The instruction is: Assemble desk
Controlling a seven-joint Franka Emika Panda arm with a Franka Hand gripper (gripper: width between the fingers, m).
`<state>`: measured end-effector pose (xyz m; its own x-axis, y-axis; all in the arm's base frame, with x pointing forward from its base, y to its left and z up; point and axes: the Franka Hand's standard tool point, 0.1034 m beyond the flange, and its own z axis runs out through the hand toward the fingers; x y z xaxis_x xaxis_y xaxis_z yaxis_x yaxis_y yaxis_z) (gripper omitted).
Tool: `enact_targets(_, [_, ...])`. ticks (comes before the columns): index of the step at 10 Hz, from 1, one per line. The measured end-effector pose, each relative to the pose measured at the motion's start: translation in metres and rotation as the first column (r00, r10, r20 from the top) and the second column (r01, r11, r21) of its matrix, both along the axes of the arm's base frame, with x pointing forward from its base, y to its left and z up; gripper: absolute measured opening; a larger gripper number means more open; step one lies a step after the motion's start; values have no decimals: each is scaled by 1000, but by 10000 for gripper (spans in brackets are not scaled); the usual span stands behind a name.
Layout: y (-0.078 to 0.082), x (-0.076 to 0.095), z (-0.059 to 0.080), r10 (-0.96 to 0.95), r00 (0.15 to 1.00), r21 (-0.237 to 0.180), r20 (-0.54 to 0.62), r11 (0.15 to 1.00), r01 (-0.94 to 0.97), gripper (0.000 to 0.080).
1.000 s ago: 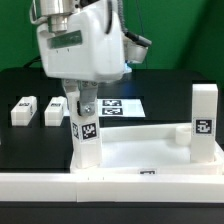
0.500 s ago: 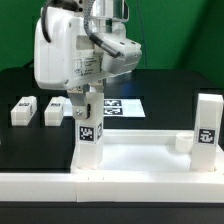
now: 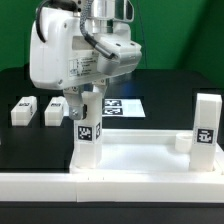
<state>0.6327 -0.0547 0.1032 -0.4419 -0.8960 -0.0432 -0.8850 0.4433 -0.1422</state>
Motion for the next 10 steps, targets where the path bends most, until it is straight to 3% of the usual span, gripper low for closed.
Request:
enact_targets(1, [0, 0, 0, 1, 1000, 0, 0, 1000, -1, 572])
enact_targets(2, [2, 0, 1, 86, 996, -14, -2, 996, -86, 634])
enact_targets(4, [12, 2, 10, 271, 962, -33, 4, 962, -271, 645])
enact_targets(6, [17, 4, 12, 537, 843, -79, -17, 840, -536, 649])
enact_targets(10, [15, 3, 11, 715, 697, -107, -48, 691, -715, 649])
